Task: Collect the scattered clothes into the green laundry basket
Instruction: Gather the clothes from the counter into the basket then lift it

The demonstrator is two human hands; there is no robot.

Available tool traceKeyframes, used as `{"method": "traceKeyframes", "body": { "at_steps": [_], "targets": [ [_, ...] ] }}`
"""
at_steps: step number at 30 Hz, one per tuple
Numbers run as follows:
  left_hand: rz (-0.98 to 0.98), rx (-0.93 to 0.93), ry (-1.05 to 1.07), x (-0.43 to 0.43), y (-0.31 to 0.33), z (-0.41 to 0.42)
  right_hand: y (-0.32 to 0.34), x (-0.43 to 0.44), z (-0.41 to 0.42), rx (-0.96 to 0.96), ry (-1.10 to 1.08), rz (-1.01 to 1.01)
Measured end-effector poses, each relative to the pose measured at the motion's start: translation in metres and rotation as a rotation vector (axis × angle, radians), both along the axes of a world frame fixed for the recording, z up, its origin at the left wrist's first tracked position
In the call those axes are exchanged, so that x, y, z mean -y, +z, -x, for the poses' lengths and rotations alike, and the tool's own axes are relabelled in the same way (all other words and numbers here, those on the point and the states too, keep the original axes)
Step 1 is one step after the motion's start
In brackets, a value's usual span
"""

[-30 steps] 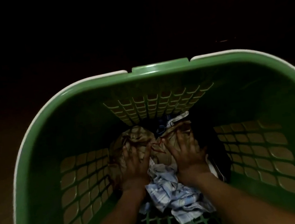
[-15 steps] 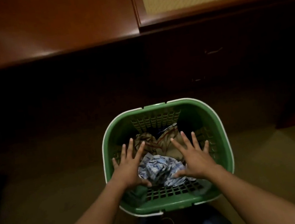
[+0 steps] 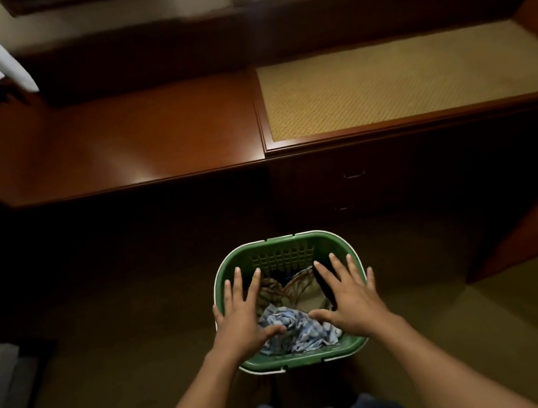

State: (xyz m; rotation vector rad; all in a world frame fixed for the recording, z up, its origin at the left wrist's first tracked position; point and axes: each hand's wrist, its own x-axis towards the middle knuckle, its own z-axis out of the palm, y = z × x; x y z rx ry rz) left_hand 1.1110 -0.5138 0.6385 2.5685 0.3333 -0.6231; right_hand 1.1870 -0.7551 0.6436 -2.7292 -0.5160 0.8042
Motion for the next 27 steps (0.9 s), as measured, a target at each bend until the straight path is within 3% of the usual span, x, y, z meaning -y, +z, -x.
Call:
{"method": "traceKeyframes", "body": {
  "at_steps": [8,14,18,24,27],
  "targets": [
    [0.102,0.105,0.089,-0.036,0.008,0.006,0.013,-0.023,0.014,-0.004,-0.193,-0.133],
    [0.239,0.017,0.159,-0.076,0.005,0.012,0.016,-0.025,0.019,-0.041,-0.478,-0.373],
    [0.250,-0.045,0.187,-0.095,-0.003,0.014,0.017,-0.012,0.019,-0.040,-0.630,-0.429],
    [0.257,-0.063,0.380,-0.095,-0.013,0.002,0.008,0.024,-0.009,-0.116,-0.731,-0.425],
    [0.348,-0.101,0.618,-0.084,-0.017,-0.010,0.001,0.045,-0.032,-0.186,-0.750,-0.458]
  ]
}}
